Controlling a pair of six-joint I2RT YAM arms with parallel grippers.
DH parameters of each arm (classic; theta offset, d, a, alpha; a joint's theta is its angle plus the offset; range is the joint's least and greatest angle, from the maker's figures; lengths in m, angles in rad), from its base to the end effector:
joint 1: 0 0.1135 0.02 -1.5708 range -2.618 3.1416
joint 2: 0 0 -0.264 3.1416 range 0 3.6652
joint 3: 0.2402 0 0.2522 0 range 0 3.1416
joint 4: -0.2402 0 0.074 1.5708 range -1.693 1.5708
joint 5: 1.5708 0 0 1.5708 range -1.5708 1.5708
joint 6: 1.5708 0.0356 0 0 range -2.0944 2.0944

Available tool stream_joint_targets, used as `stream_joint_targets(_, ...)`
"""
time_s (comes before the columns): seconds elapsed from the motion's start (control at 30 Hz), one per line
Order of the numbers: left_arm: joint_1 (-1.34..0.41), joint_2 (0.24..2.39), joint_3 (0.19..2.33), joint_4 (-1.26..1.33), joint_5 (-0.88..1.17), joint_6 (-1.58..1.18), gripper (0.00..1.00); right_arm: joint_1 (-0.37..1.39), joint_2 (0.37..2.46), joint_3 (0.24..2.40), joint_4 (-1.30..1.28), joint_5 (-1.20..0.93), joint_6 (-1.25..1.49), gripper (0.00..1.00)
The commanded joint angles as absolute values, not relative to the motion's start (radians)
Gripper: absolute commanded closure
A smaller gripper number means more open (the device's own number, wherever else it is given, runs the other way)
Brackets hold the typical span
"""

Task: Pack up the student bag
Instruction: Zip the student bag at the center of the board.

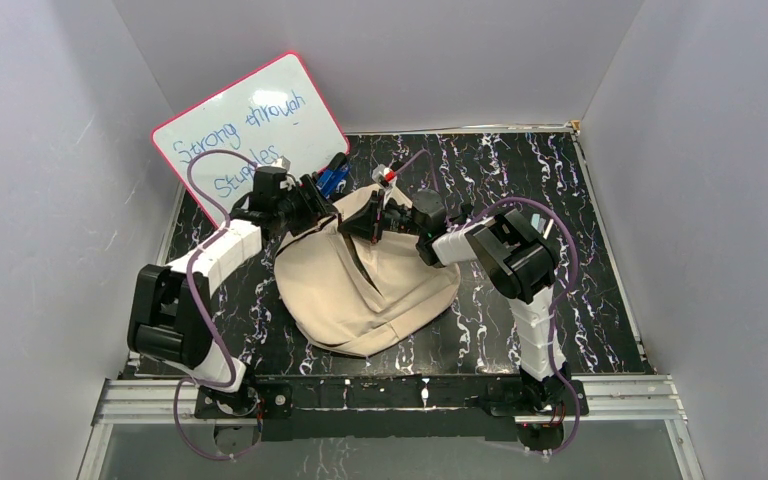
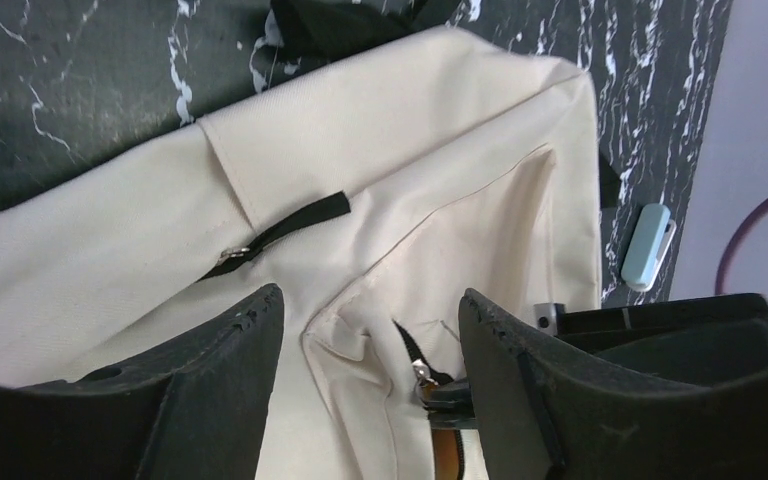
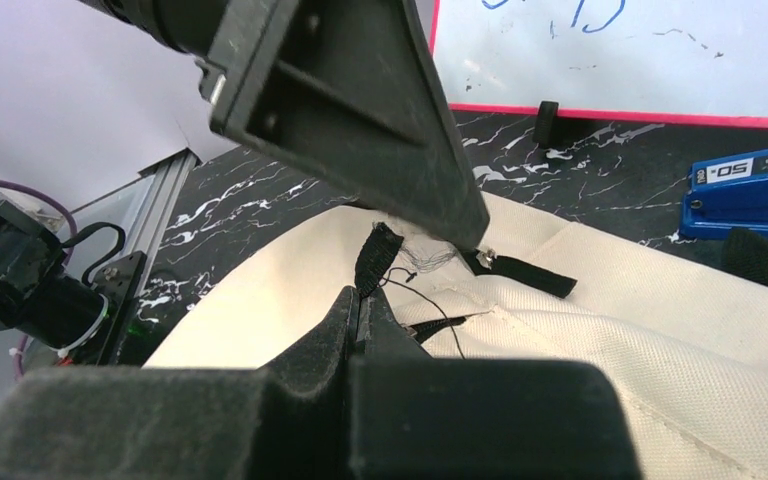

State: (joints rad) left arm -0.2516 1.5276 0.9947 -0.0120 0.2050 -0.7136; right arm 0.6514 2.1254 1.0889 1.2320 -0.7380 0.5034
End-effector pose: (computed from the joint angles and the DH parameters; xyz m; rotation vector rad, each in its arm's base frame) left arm 0.3306 -0.0925 0.2481 -0.3799 2.1725 -0.7761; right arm 0.3305 0.2821 0.1772 -0.7853 1.3907 1.4285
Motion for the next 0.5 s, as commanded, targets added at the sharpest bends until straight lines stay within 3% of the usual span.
stream_joint_targets(0.0,-0.253,1.537,0.975,-0.005,0.261,-0.747,0.39,0.655,2.083,1.085,1.330,-0.759,0.464,1.00)
stream_joint_targets(0.47,-0.259,1.591,0.954,0.025,0.314,-0.786,0.43,0.655,2.082,1.076,1.351,-0.755,0.435,1.00)
